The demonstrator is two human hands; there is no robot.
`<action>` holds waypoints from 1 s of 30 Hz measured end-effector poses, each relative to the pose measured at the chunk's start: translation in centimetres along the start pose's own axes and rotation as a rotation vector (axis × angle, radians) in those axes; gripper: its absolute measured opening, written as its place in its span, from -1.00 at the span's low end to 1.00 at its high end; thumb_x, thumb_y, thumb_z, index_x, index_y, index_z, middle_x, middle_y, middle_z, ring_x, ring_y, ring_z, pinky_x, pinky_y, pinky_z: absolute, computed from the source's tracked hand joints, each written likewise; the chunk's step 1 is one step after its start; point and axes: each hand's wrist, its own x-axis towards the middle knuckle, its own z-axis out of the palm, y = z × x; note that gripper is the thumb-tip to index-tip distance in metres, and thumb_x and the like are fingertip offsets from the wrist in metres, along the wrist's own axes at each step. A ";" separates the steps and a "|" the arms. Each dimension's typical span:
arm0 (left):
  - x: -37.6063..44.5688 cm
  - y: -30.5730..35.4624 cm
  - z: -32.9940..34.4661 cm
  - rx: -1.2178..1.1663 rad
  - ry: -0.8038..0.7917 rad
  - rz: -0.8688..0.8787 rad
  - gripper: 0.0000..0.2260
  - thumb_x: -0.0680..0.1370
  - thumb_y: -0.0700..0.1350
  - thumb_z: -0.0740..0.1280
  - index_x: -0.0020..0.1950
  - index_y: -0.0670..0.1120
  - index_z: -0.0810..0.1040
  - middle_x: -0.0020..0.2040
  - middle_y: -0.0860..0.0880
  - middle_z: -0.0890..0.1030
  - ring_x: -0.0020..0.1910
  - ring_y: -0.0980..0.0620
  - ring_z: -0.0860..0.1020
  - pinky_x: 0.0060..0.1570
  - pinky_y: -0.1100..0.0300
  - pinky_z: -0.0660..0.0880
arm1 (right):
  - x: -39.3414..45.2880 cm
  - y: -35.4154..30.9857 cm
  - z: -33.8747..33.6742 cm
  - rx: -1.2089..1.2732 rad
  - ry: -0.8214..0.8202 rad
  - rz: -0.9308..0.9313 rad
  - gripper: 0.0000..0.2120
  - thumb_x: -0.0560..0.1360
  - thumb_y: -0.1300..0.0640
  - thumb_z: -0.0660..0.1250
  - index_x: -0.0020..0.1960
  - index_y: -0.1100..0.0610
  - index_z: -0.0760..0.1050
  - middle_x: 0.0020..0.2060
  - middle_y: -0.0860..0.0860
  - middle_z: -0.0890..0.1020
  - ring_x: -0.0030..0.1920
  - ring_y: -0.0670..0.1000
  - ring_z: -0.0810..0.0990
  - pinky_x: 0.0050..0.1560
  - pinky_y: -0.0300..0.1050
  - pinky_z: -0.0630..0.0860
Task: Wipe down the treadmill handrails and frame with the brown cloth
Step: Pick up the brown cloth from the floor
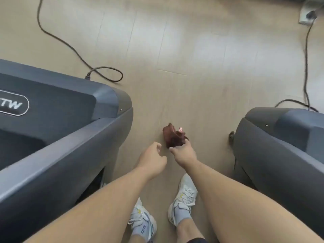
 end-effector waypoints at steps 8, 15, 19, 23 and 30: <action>1.9 -5.8 3.3 -0.003 0.003 -0.074 -0.64 0.51 -0.18 0.33 0.30 0.04 0.52 0.18 0.10 0.59 0.15 0.04 0.57 0.20 0.13 0.50 | 8.8 0.9 4.8 0.218 0.094 0.147 -0.35 0.56 0.01 0.42 0.54 0.20 0.27 0.35 0.18 0.54 0.35 0.23 0.53 0.33 0.01 0.47; -2.9 -9.7 1.8 0.021 -0.006 -0.231 -0.72 0.51 -0.15 0.34 0.20 0.07 0.55 0.12 0.11 0.61 0.13 0.05 0.58 0.18 0.18 0.46 | 4.7 1.6 4.1 0.043 0.193 0.070 -0.76 0.59 -0.08 0.27 0.17 0.00 0.54 0.06 0.01 0.64 0.10 0.13 0.62 0.10 0.01 0.54; -6.9 -7.7 -0.2 -0.102 0.054 -0.297 -0.84 0.57 -0.02 0.35 0.13 0.01 0.59 0.11 0.03 0.66 0.11 -0.01 0.59 0.16 0.17 0.45 | -4.8 0.4 2.4 0.148 0.148 -0.068 -0.84 0.56 -0.08 0.30 -0.04 -0.01 0.54 -0.08 -0.05 0.68 -0.01 0.06 0.65 0.09 0.04 0.57; -13.5 -2.5 -4.0 -0.569 -0.012 -0.498 -0.53 0.60 0.28 0.22 0.05 -0.11 0.62 0.16 -0.14 0.67 0.21 -0.16 0.59 0.31 -0.05 0.48 | -18.2 -1.5 -0.6 0.280 -0.020 -0.200 -0.91 0.59 0.03 0.40 -0.08 0.01 0.58 -0.22 -0.03 0.71 -0.14 0.00 0.66 -0.04 -0.07 0.57; -28.5 3.4 -13.8 -1.104 -0.032 -0.467 -0.44 0.43 0.34 0.40 0.08 -0.14 0.68 -0.05 -0.19 0.74 -0.01 -0.21 0.71 0.07 -0.07 0.63 | -38.8 -6.4 -8.0 0.179 -0.430 -0.237 -0.55 0.40 -0.08 0.54 0.12 0.23 0.61 -0.16 0.07 0.71 -0.23 -0.03 0.67 -0.22 -0.15 0.56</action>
